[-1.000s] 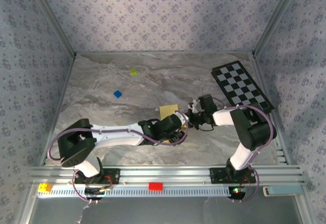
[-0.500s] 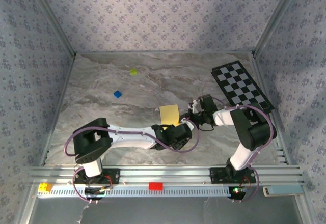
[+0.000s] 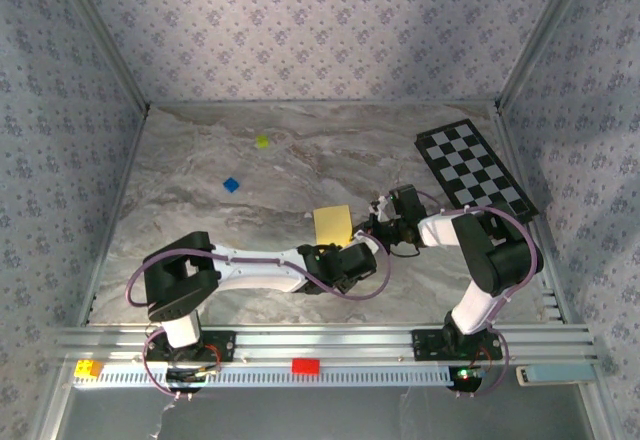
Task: Fold a paper plane with a square sheet of paper (pick it up from the middle)
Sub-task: Fold the triangle a second time at the center of the table.
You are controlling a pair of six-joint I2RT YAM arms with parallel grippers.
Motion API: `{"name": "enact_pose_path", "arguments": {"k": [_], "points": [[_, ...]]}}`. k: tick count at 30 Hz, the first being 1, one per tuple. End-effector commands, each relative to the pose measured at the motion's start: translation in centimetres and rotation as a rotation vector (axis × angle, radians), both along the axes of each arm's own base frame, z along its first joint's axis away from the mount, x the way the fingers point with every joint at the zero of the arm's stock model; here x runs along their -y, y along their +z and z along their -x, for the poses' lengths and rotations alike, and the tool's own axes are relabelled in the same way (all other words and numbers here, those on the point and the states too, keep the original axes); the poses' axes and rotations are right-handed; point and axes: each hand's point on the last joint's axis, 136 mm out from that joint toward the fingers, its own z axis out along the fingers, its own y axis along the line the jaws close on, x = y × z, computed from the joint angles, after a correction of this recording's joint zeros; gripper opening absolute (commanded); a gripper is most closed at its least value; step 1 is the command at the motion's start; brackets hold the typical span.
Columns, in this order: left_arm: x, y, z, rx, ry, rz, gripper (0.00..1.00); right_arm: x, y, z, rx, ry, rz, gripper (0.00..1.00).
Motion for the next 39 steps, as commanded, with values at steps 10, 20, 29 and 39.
{"name": "enact_pose_path", "arguments": {"k": [10,20,29,39], "points": [[0.5,1.3,0.0,0.023,-0.006,0.022,0.0,0.5,1.3,-0.6,0.016,-0.015,0.007,0.13],[0.6,2.9,-0.9,-0.173,0.036,0.321,0.0,6.5,2.2,-0.8,0.104,-0.163,0.254,0.56],[-0.1,3.6,-1.9,-0.312,0.076,0.496,0.0,6.0,3.3,0.2,0.156,-0.174,0.221,0.48],[-0.5,3.1,-2.4,-0.347,0.126,0.517,0.0,3.1,2.2,3.2,0.115,-0.064,0.172,0.08]]}}
